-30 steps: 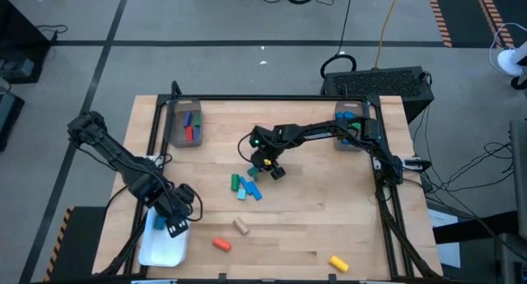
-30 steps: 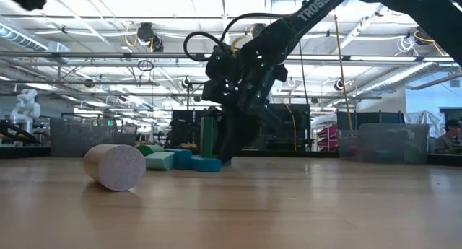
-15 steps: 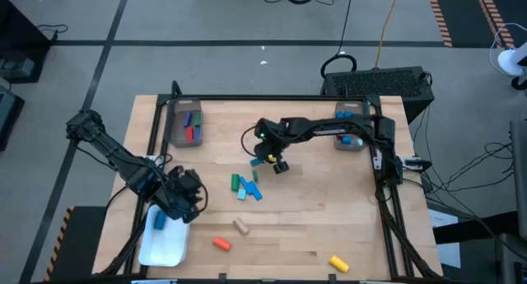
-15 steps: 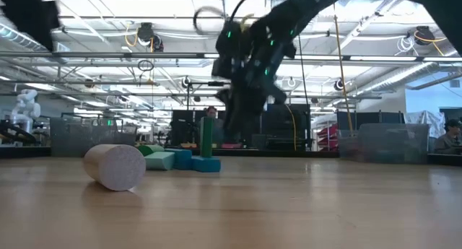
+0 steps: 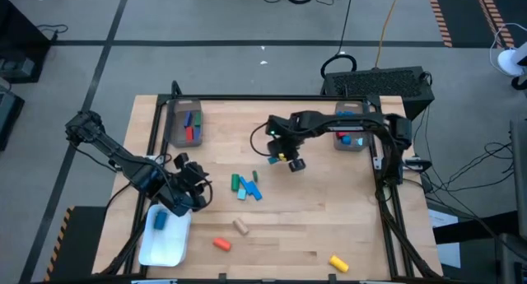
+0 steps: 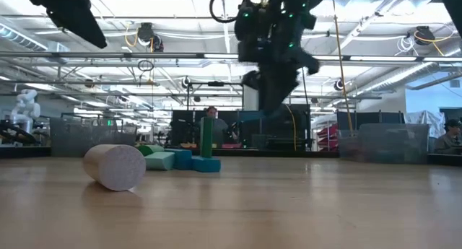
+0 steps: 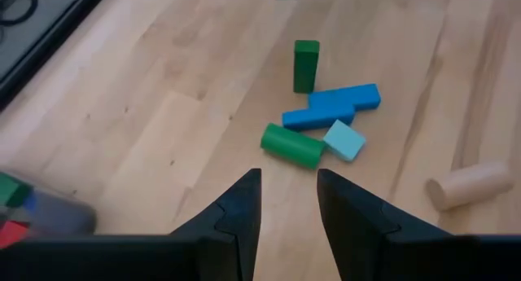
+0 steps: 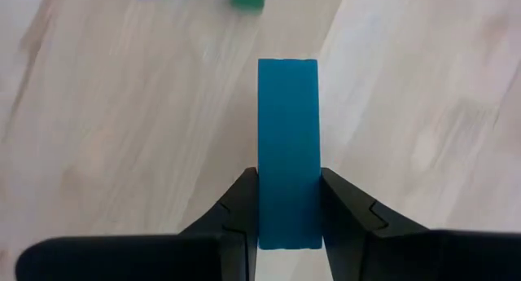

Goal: Sort blocks by size
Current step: Put the dark blue rectangular block into the left black bin

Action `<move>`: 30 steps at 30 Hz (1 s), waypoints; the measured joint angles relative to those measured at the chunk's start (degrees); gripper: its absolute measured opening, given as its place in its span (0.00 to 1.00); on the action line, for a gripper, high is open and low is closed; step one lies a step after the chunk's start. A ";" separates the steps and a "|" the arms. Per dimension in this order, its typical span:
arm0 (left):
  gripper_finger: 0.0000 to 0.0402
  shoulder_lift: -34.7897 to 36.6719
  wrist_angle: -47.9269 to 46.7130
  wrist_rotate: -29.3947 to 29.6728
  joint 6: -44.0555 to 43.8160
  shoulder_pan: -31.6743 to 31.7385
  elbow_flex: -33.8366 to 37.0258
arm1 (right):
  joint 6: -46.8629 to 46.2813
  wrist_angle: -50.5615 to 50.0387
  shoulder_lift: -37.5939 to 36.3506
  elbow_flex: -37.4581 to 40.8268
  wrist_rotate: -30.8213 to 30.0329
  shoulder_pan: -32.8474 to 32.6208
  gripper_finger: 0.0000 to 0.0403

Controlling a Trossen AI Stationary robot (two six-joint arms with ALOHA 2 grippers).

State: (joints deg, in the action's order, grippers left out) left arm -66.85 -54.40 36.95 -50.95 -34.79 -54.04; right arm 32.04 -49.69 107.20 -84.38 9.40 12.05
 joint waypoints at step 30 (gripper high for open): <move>0.30 -0.27 -0.12 13.13 3.46 4.22 0.04 | -16.46 -21.36 -36.64 18.75 -9.29 0.02 0.20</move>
State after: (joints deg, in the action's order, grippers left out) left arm -67.11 -54.52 50.08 -47.48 -30.56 -54.00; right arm 15.58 -71.05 70.55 -65.63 0.12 12.08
